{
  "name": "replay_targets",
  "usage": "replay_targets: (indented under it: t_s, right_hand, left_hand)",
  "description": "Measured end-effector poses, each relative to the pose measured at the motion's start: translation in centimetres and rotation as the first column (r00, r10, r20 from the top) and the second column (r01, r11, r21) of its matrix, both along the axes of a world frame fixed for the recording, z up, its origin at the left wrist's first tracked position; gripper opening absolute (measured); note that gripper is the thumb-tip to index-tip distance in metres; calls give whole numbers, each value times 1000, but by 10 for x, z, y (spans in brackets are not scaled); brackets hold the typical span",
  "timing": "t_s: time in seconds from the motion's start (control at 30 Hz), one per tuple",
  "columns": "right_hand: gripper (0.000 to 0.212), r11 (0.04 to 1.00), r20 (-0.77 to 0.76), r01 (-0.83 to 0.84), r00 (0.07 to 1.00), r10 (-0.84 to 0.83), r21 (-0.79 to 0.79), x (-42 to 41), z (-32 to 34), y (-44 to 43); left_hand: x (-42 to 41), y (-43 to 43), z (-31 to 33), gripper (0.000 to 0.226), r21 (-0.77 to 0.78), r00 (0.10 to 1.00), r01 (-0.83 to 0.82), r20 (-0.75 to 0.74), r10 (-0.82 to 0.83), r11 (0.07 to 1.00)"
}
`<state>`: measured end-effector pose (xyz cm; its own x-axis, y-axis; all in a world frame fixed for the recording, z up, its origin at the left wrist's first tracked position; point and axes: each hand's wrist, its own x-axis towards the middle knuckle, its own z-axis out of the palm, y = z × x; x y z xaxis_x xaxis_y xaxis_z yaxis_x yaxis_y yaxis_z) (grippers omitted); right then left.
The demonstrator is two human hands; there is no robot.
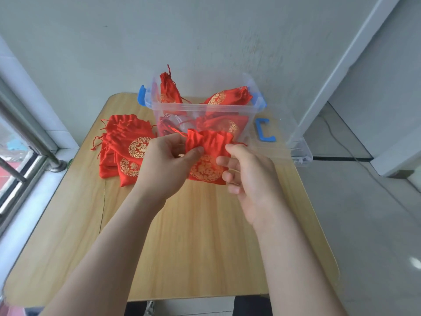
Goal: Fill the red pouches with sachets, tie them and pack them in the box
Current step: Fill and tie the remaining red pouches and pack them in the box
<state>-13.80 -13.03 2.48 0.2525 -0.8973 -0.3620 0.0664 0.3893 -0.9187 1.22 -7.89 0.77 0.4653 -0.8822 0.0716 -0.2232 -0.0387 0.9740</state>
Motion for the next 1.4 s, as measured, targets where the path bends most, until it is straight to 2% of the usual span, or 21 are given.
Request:
replay_targets:
  t_s: [0.07,0.13,0.23,0.3,0.43,0.63,0.77,0.93,1.13,1.23,1.4]
  right_hand:
    - [14,999,24,-31,999,30,36,0,1,2]
    - [21,997,69,-35,997,30,63,2,1,4]
    - [25,997,143,-5,990,-6,81,8,0,9]
    - [25,996,161,12,987,-26,87,11,-2,11]
    - [25,995,157,25,987,-39,91,14,-3,8]
    - [23,982,174,7,984,-40,187,15,-3,-2]
    - [18,973,204,47,974,-95,226,16,-3,-10]
    - [10,956,284,81,945,-164,282,18,-3,-19]
    - [21,947,312,142,921,-233,287,21,-5,-30]
    - [20,932,309,176,910,-277,318,20,-6,-33]
    - [20,942,265,194,927,-267,273,22,-4,-34]
  left_hand:
    - [-3,-2,0,15,25,1000,14,-16,-14,1000]
    - [-7,-4,-2,12,70,998,3,-61,1,998]
    - [-12,-9,1,14,99,978,-17,-205,37,995]
    - [-14,-10,5,26,109,956,-23,-288,53,994]
    - [-18,-13,6,44,93,939,-81,-327,107,992]
    - [-9,-18,4,32,55,859,-231,-458,230,971]
    - [-8,-21,6,34,66,781,-253,-575,244,965]
    - [-13,-27,6,36,57,793,-227,-569,218,972]
    - [-12,-30,4,24,37,769,-281,-590,248,959]
    - [-10,-32,3,25,39,715,-298,-653,250,954]
    - [-7,-34,4,34,65,536,-256,-821,197,965]
